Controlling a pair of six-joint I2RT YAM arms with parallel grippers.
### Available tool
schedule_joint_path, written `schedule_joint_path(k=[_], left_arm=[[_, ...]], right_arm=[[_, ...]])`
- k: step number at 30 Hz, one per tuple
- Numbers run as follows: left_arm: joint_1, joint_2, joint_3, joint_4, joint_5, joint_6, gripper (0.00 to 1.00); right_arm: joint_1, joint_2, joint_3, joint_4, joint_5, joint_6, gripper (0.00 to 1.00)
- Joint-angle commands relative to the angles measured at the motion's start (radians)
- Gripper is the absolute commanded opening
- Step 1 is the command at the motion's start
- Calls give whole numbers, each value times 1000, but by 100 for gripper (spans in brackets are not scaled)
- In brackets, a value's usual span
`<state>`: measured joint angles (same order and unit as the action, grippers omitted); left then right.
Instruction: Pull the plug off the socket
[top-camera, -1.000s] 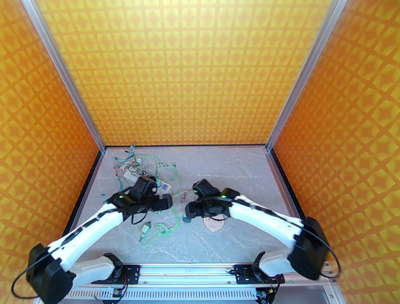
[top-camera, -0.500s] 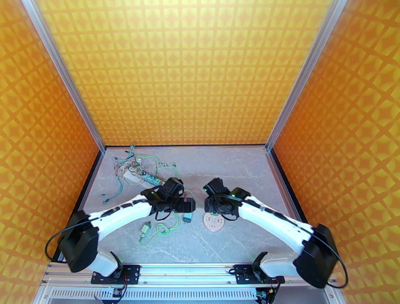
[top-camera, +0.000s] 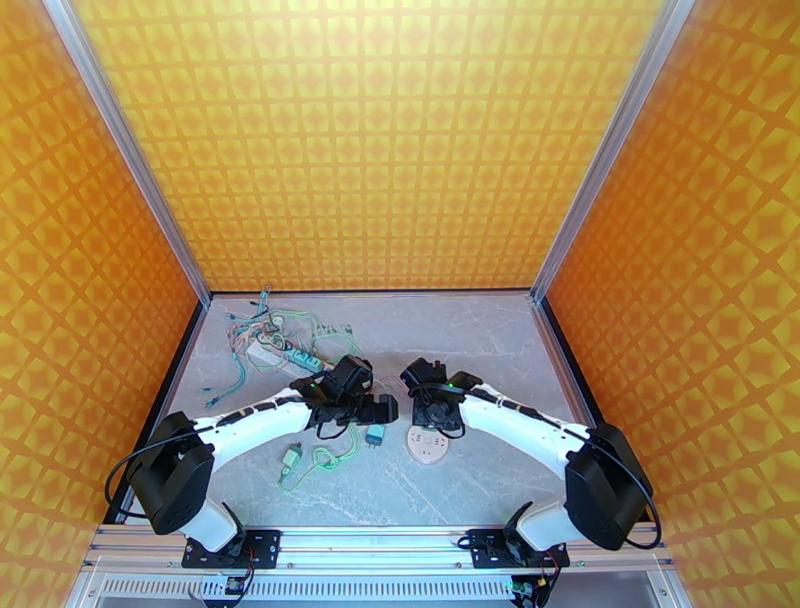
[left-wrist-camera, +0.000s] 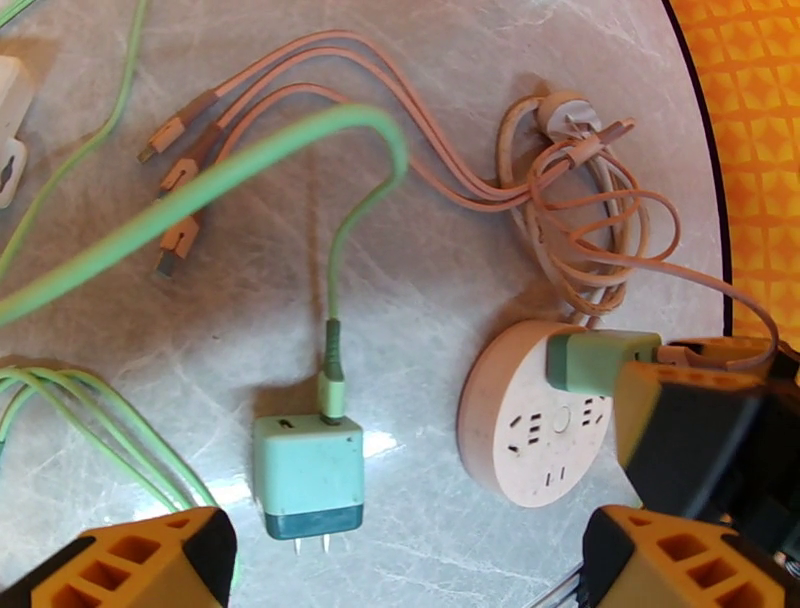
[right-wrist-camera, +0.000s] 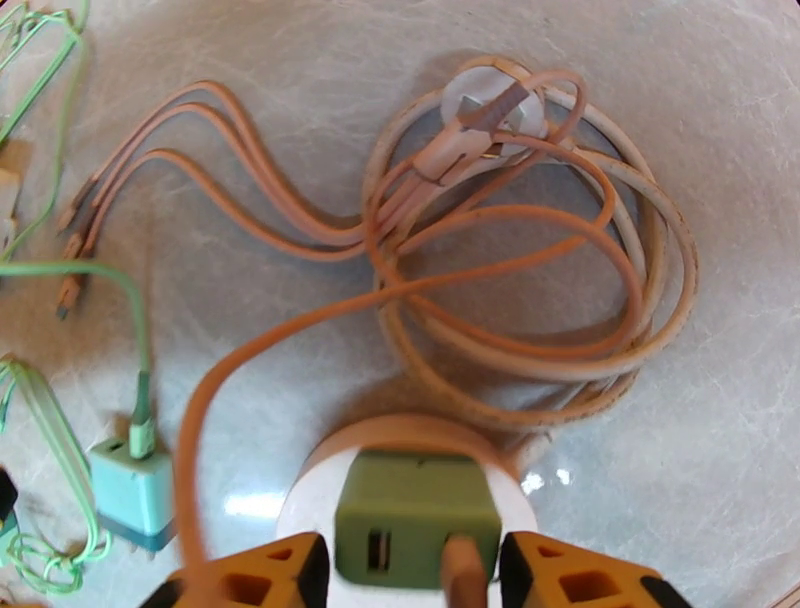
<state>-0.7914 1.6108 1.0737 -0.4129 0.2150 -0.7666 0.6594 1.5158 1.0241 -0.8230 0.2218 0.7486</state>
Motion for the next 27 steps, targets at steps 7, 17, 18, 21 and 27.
schedule_joint_path(k=[7,17,18,21,27], left_arm=[[-19,72,27,42,75,-22,95],[-22,142,28,104,139,-48,89],[-23,152,29,112,146,-49,88],[-30,179,35,128,162,-53,86],[-49,237,48,156,192,-62,78]], right_arm=[[-24,51,-42,69,-39,-1,47],[-27,41,-49,104,-66,-53,41],[-27,40,-46,102,-64,-59,43],[-27,49,-37,86,-62,-71,49],[-27,36,-49,100,-66,-78,45]])
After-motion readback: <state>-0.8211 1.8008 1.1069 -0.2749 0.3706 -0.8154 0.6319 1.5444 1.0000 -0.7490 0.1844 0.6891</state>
